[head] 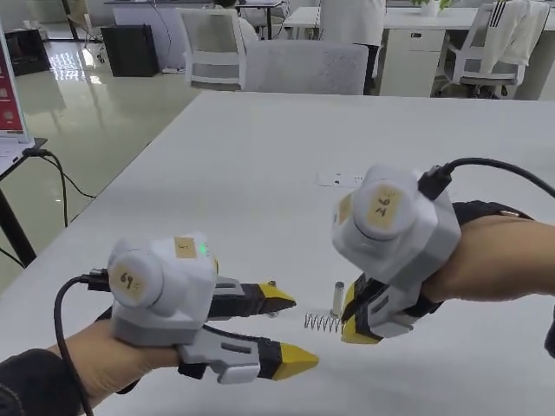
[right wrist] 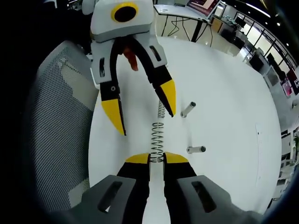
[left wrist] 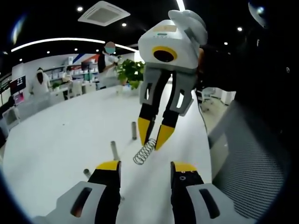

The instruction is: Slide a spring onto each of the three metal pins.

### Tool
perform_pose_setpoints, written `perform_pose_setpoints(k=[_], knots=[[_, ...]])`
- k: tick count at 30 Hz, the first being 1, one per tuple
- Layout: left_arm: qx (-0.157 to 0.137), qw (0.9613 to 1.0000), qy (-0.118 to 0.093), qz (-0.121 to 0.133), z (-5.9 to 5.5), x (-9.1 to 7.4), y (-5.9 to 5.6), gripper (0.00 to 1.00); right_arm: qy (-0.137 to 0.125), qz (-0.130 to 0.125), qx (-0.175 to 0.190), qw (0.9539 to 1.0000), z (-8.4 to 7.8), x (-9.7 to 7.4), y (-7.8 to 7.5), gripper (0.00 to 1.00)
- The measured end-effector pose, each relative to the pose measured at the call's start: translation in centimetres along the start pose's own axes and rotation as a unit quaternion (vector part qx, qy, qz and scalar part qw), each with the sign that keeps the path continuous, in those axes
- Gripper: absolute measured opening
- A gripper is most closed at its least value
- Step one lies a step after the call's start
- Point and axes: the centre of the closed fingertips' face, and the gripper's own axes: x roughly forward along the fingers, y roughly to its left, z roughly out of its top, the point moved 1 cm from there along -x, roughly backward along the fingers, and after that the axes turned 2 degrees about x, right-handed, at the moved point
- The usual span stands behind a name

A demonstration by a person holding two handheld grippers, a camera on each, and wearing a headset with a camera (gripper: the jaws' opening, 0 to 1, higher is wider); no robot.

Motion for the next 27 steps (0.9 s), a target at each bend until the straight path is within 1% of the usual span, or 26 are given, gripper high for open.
perform_pose_setpoints(k=[7,11,16,24,27], knots=[[0.0,1.0,-0.003,-0.002,0.0,0.2,-0.2,0.27,0.002,0.006,-0.008,0.9999,0.2,0.2,0.4,0.07],[0.001,1.0,-0.003,-0.005,0.0,0.3,-0.4,0.24,0.003,0.008,-0.012,0.9999,0.2,0.2,0.6,0.07],[0.005,0.9999,-0.006,-0.007,0.2,0.4,-0.5,0.19,0.007,0.012,-0.018,0.9997,0.2,0.2,0.9,0.07],[0.01,0.9999,-0.005,-0.013,0.2,0.6,-0.9,0.13,0.005,0.014,-0.025,0.9996,0.5,0.1,1.2,0.07],[0.011,0.9998,-0.005,-0.013,0.2,0.6,-0.8,0.12,0.007,0.015,-0.028,0.9995,0.5,0.1,1.3,0.07]])
